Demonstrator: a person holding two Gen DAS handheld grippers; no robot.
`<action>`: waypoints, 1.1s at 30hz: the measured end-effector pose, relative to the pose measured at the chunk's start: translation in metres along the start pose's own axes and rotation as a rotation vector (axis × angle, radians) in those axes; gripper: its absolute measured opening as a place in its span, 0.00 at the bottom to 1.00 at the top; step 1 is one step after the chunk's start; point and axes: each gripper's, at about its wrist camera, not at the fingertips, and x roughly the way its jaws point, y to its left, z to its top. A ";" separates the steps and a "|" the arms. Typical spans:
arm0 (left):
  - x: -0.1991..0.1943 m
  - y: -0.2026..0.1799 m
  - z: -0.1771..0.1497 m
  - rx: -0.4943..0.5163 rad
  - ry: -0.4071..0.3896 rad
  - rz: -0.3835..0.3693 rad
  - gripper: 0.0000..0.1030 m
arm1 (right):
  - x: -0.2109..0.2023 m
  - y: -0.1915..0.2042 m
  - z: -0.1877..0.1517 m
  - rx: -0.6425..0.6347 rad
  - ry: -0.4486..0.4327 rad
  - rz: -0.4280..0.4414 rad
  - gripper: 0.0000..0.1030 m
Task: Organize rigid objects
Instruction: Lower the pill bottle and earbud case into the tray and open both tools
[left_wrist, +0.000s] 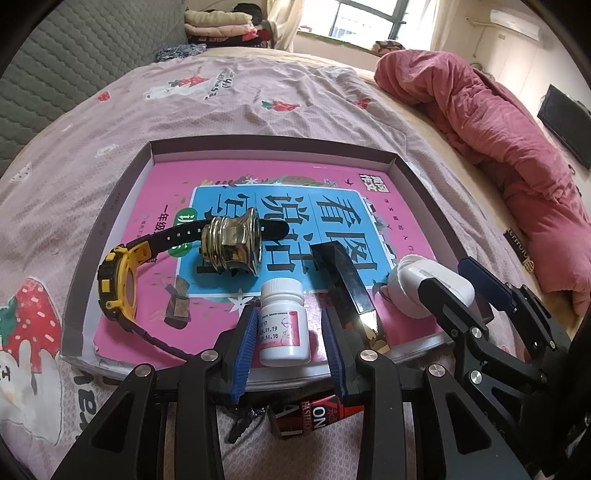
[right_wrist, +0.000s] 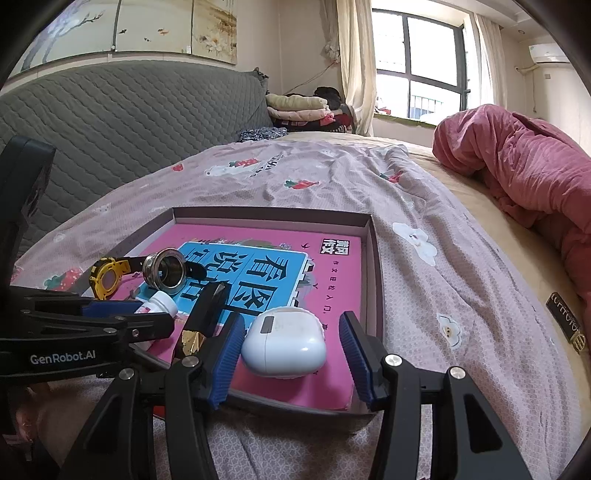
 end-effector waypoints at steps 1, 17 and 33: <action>-0.001 0.000 0.000 0.000 0.000 -0.001 0.35 | 0.000 0.000 0.000 -0.001 0.000 -0.001 0.51; -0.012 0.003 -0.002 -0.007 -0.009 -0.005 0.39 | -0.008 -0.005 0.002 0.003 -0.016 -0.024 0.55; -0.022 0.006 -0.005 -0.006 -0.008 -0.005 0.45 | -0.012 -0.007 0.002 -0.007 -0.028 -0.039 0.55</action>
